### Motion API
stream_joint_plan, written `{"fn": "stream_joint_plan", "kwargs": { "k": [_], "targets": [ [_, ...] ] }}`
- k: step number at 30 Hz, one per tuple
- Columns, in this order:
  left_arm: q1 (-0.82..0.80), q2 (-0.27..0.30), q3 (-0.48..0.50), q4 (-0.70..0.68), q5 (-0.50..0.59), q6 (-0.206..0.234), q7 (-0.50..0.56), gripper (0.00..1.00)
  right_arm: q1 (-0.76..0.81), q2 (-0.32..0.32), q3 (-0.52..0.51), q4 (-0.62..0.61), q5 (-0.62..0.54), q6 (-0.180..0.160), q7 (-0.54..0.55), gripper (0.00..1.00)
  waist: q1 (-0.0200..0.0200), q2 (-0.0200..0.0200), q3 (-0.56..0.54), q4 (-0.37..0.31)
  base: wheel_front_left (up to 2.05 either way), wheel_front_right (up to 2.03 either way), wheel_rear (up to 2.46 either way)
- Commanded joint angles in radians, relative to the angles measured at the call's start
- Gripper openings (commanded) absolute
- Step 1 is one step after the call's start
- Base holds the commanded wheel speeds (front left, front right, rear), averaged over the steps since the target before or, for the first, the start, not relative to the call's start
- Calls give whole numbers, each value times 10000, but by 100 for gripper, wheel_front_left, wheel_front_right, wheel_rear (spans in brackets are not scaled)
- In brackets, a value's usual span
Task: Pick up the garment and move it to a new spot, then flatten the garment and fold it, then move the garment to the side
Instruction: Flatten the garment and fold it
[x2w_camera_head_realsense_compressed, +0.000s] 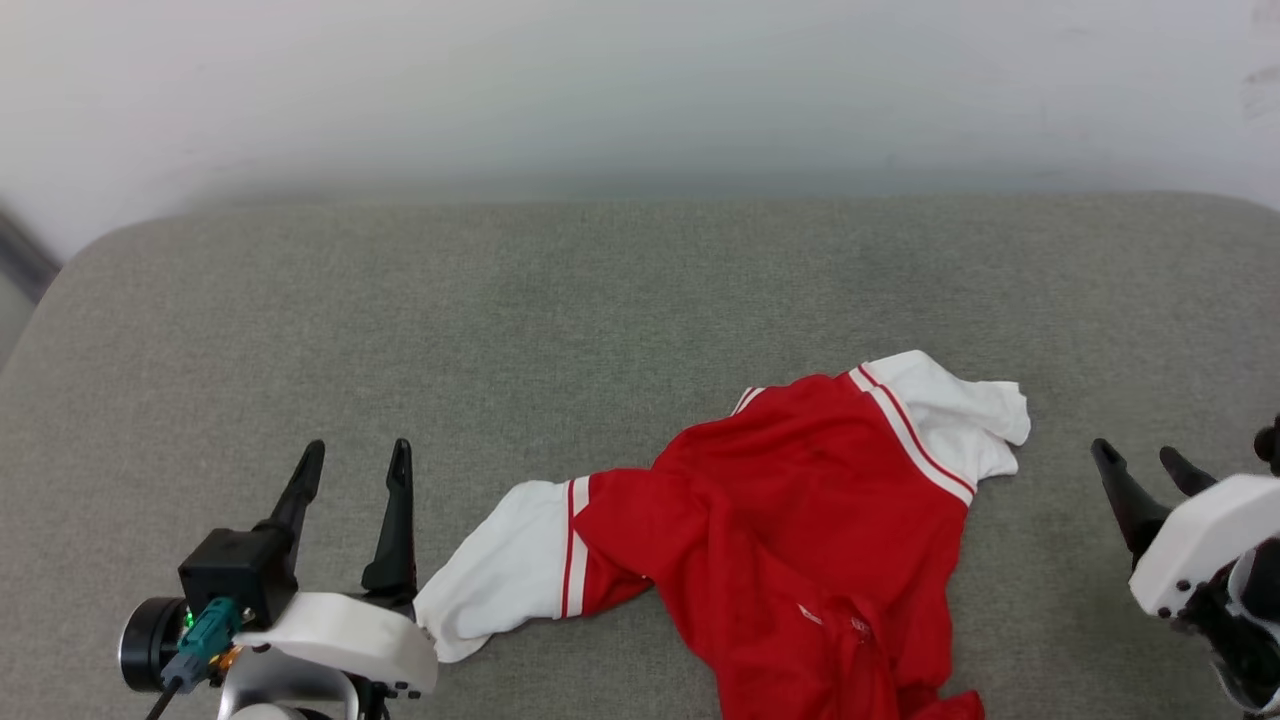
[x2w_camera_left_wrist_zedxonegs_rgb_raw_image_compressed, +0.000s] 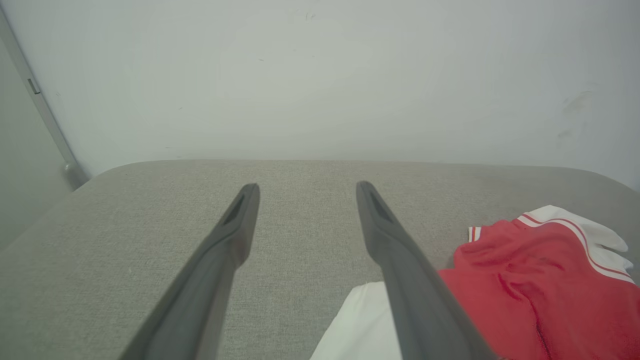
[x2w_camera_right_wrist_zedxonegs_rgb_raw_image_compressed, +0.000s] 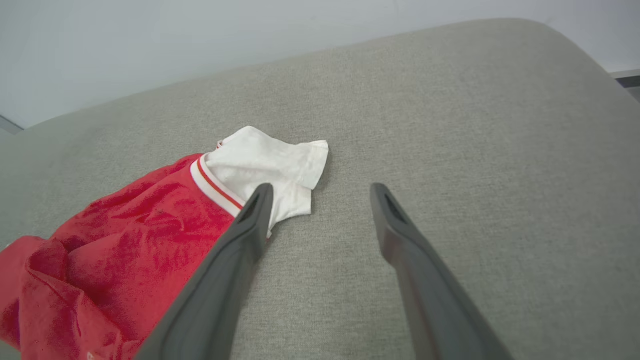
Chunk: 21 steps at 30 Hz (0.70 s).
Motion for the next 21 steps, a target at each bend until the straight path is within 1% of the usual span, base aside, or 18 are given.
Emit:
{"fn": "stream_joint_plan", "kwargs": {
  "k": [1, 4, 7, 10, 16, 19, 21],
  "targets": [
    [-203, -56, -19, -17, 59, -52, -77, 100, -329, -94, 0, 308, 138, -1, 299, 100, 0, 0, 345, 211, 0, 0, 0],
    [-520, -155, -80, 9, 120, -149, -164, 100, -1284, -598, -30, 1276, 436, -3, 1349, 100, 0, 0, 820, 462, 0, 0, 0],
    [-840, -271, -101, 47, 187, -228, -260, 100, -2188, -907, 64, 2080, 753, -3, 2315, 100, 0, 0, 1291, 662, 0, 0, 0],
    [-1209, -392, -130, 93, 230, -315, -342, 100, -3087, -1160, 53, 2726, 796, -3, 2925, 100, 0, 0, 1770, 868, 0, 0, 0],
    [-1791, -585, -210, 302, 333, -496, -463, 100, -4558, -1218, 167, 4003, 585, -3, 3532, 100, 0, 0, 2520, 1169, 0, 0, 0],
    [-1935, -658, -236, 423, 348, -549, -517, 100, -4912, -1038, 281, 4730, 513, -3, 3903, 100, 0, 0, 2724, 1211, 0, 0, 0],
    [-1958, -701, -249, 531, 324, -582, -547, 100, -4882, -864, 352, 5346, 482, -3, 4385, 100, 0, 0, 2769, 1228, 0, 0, 0]
  ]
}}
